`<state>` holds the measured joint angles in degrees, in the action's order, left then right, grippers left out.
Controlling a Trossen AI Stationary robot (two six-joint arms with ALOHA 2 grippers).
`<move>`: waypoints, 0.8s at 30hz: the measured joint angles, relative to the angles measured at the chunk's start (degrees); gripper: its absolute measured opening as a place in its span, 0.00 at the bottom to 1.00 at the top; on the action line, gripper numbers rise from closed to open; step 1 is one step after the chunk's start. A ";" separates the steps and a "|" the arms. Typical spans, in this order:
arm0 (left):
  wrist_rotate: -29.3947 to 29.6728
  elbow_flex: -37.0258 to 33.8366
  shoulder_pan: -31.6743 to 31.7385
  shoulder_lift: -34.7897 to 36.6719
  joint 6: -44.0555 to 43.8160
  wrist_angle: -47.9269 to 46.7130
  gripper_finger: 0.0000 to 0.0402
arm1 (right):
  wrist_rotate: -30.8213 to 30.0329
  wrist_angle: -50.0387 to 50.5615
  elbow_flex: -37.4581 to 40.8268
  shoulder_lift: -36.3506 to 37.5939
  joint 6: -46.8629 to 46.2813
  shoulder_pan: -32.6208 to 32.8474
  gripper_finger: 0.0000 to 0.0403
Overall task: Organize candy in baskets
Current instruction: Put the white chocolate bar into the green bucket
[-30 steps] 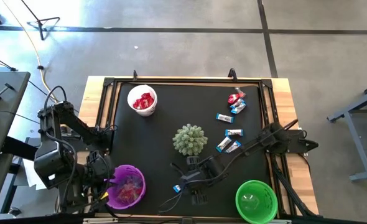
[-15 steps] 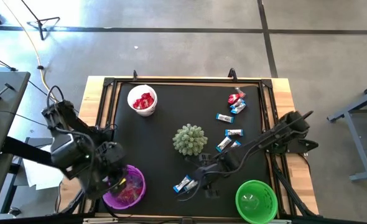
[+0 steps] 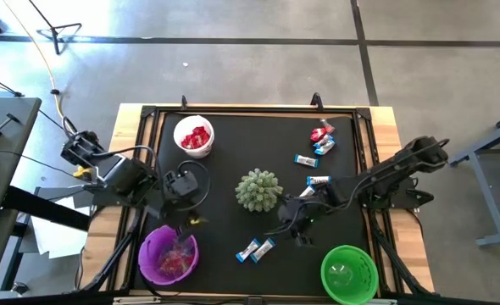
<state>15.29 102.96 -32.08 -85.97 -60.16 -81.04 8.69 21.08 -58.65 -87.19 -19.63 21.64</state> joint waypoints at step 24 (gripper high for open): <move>-7.30 -0.02 -0.34 0.02 9.44 -0.41 0.25 | 12.31 -19.40 3.29 -14.82 7.91 -6.23 0.35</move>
<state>7.99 102.94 -32.42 -85.95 -50.72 -81.45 21.00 1.68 -55.36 -102.01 -11.73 15.41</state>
